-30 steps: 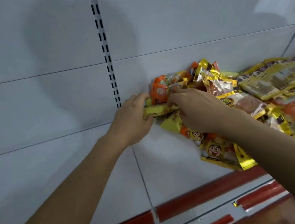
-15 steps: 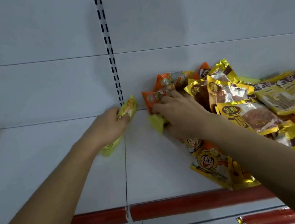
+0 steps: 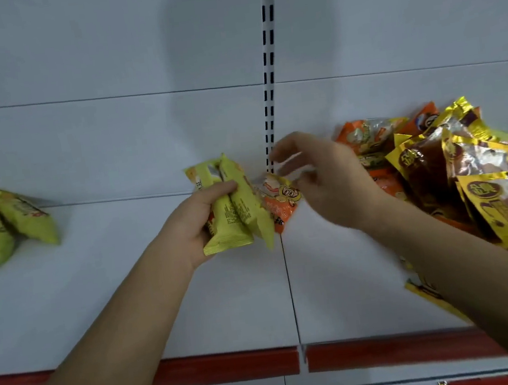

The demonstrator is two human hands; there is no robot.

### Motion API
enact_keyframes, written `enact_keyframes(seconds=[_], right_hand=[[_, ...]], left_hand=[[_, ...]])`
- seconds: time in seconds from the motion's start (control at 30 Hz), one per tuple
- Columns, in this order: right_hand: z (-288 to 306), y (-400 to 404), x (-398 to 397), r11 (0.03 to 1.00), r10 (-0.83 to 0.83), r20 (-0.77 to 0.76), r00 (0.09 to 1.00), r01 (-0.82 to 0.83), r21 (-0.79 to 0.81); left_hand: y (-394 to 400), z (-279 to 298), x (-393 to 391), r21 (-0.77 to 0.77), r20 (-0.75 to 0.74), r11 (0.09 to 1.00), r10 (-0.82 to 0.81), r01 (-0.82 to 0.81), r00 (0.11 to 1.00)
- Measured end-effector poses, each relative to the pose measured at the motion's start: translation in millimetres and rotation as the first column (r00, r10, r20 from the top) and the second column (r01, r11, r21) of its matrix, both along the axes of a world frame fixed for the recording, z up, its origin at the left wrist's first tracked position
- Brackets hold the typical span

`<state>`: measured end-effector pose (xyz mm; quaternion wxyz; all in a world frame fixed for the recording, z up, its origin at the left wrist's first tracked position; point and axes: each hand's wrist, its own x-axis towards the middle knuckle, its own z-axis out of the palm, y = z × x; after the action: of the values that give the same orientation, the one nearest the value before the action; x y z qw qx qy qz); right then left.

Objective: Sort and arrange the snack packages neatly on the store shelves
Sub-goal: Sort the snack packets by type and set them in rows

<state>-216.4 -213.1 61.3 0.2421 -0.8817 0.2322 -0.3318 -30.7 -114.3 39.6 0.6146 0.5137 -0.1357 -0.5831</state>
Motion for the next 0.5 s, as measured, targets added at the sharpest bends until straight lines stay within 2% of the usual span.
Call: enact_keyframes(seconds=[0.07, 0.1, 0.17, 0.23, 0.37, 0.43, 0.5], right_hand=[[-2.0, -25.5, -7.9, 0.944, -0.278, -0.142, 0.950, 0.242, -0.224], [-2.9, -38.5, -11.7, 0.906, -0.390, -0.265, 0.882, 0.316, -0.284], [-5.9, -54.9, -13.6, 0.868, -0.496, -0.526, 0.691, 0.380, -0.320], [-13.2, -56.8, -8.0, 0.838, -0.545, -0.610, 0.575, 0.364, -0.406], [-29.3, -53.0, 4.5, 0.746, -0.656, -0.532, 0.536, 0.354, -0.564], [-30.6, -54.0, 0.7, 0.731, -0.666, -0.486, 0.566, 0.366, -0.576], [-27.1, -55.2, -6.8, 0.748, -0.634, -0.422, 0.648, 0.374, -0.549]], left_hand=[[2.3, -3.3, 8.8, 0.030, 0.047, 0.999, -0.032, 0.030, 0.998], [3.2, -5.0, 12.9, 0.035, 0.064, 0.999, -0.038, 0.036, 0.997], [3.1, -9.1, 19.7, 0.033, 0.106, 0.999, -0.037, 0.033, 0.994], [0.2, -13.1, 22.9, 0.047, 0.140, 0.998, -0.047, 0.040, 0.989], [-8.9, -17.5, 15.2, 0.106, 0.213, 0.990, -0.113, 0.092, 0.970], [-15.1, -18.8, 7.7, 0.104, 0.245, 0.987, -0.146, 0.124, 0.958], [-19.7, -17.6, -4.3, 0.097, 0.212, 0.977, -0.207, 0.191, 0.955]])
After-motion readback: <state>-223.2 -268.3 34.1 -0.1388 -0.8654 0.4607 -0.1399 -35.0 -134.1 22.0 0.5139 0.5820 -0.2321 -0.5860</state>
